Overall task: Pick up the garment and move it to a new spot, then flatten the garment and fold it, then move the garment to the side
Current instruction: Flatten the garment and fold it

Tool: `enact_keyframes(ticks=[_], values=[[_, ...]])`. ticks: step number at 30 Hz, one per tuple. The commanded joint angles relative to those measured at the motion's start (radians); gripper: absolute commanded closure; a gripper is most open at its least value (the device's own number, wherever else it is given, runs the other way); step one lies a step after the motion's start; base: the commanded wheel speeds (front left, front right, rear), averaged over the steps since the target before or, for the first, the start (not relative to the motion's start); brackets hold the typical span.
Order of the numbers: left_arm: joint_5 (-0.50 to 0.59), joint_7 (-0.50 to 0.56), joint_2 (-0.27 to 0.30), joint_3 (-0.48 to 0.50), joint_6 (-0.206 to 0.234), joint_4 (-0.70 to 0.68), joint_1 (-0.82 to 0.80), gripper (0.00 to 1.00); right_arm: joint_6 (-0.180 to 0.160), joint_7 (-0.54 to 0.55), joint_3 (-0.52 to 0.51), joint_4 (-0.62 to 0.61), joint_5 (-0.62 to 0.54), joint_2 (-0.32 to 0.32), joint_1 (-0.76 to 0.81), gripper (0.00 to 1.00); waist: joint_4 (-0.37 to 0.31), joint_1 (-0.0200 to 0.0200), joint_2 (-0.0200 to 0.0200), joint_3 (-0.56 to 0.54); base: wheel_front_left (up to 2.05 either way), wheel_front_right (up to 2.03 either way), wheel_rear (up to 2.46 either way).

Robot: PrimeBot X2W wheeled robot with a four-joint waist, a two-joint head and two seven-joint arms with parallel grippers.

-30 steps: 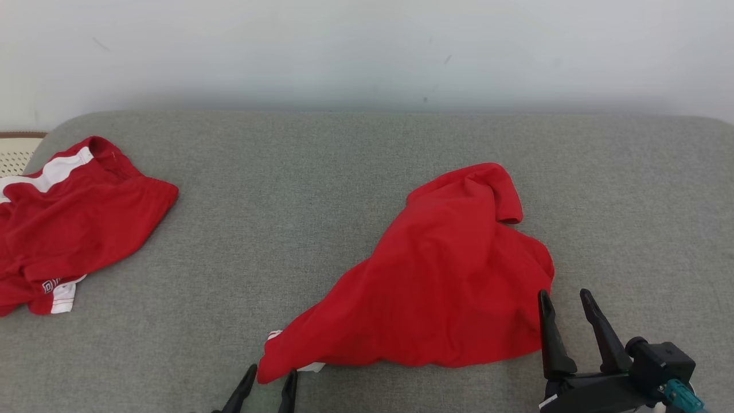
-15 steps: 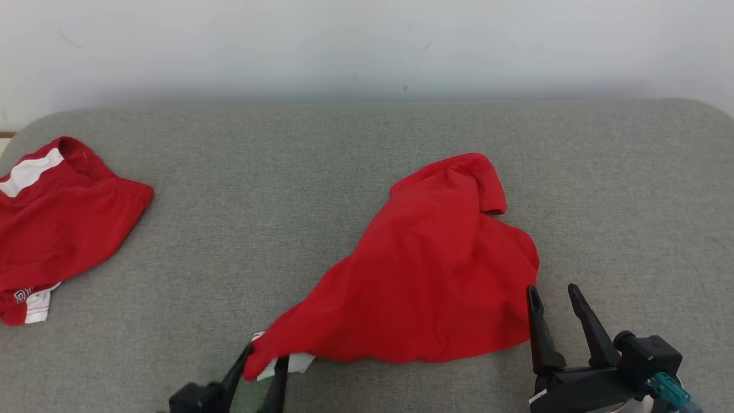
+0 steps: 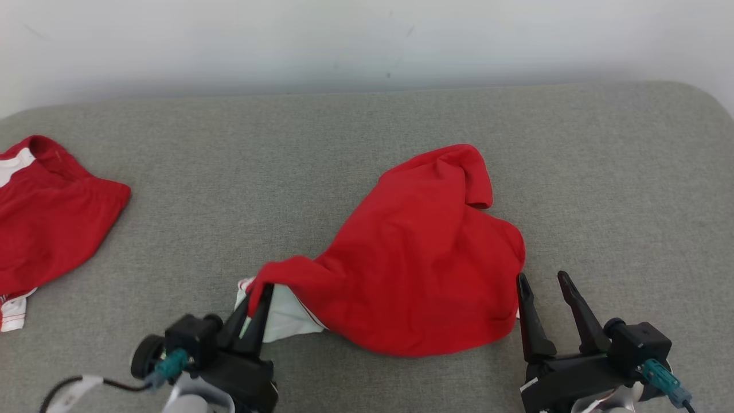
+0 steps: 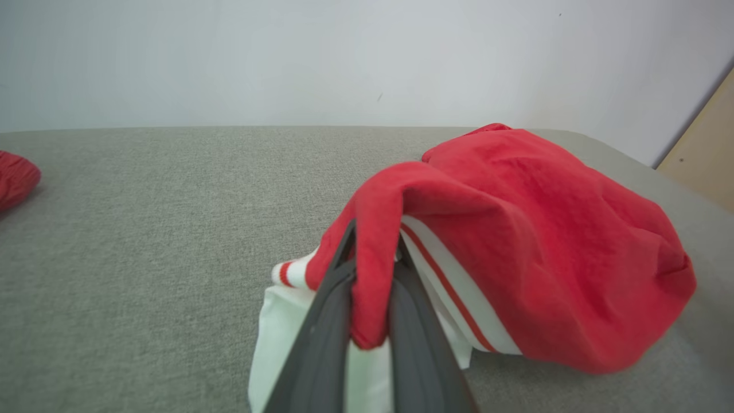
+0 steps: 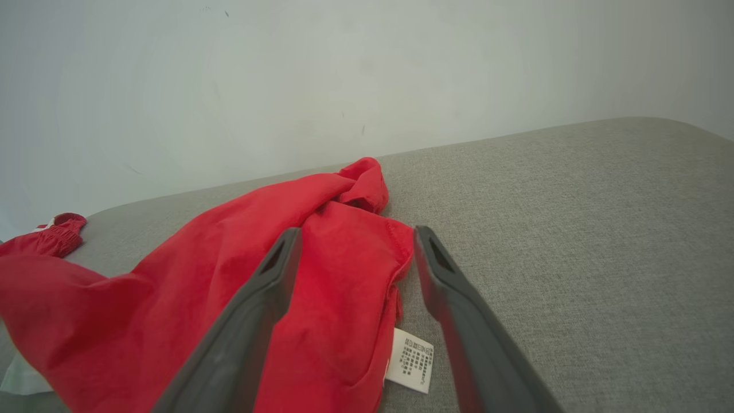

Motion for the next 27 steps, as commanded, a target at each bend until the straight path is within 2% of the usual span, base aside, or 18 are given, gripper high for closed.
enact_keyframes(ticks=[1, 9, 10, 11, 15, 27], values=[[0.012, -0.004, 0.019, -0.003, -0.006, 0.025, -0.033, 1.0, 0.0, -0.006, 0.005, 0.005, 0.005, -0.004, -0.013, 0.0, -0.012, -0.0001, 0.0, 0.008, 0.0, 0.0, 0.0], [-0.004, -0.005, 0.049, -0.011, -0.023, 0.195, -0.177, 1.0, 0.0, -0.021, 0.034, 0.059, 0.01, -0.001, -0.052, 0.0, -0.048, -0.0001, 0.0, 0.013, 0.0, 0.0, 0.0], [-0.005, -0.005, 0.05, -0.009, -0.023, 0.205, -0.185, 0.77, 0.0, -0.023, 0.036, 0.064, 0.012, 0.0, -0.054, 0.0, -0.049, -0.0001, 0.0, 0.011, 0.0, 0.0, 0.0], [-0.006, -0.005, 0.049, -0.005, -0.022, 0.217, -0.19, 0.0, 0.0, -0.025, 0.037, 0.068, 0.014, 0.0, -0.054, 0.0, -0.05, -0.0001, 0.0, 0.01, 0.0, 0.0, 0.0], [-0.012, -0.006, 0.039, 0.021, -0.016, 0.222, -0.17, 0.0, 0.0, -0.029, 0.032, 0.089, 0.018, -0.002, -0.048, 0.0, -0.042, -0.0001, 0.0, 0.002, 0.0, 0.0, 0.0], [-0.025, -0.006, 0.008, 0.09, -0.004, 0.122, 0.005, 0.0, 0.0, -0.035, 0.031, 0.1, 0.015, -0.004, -0.035, 0.0, 0.005, -0.0001, 0.0, -0.003, 0.0, 0.0, 0.0]])
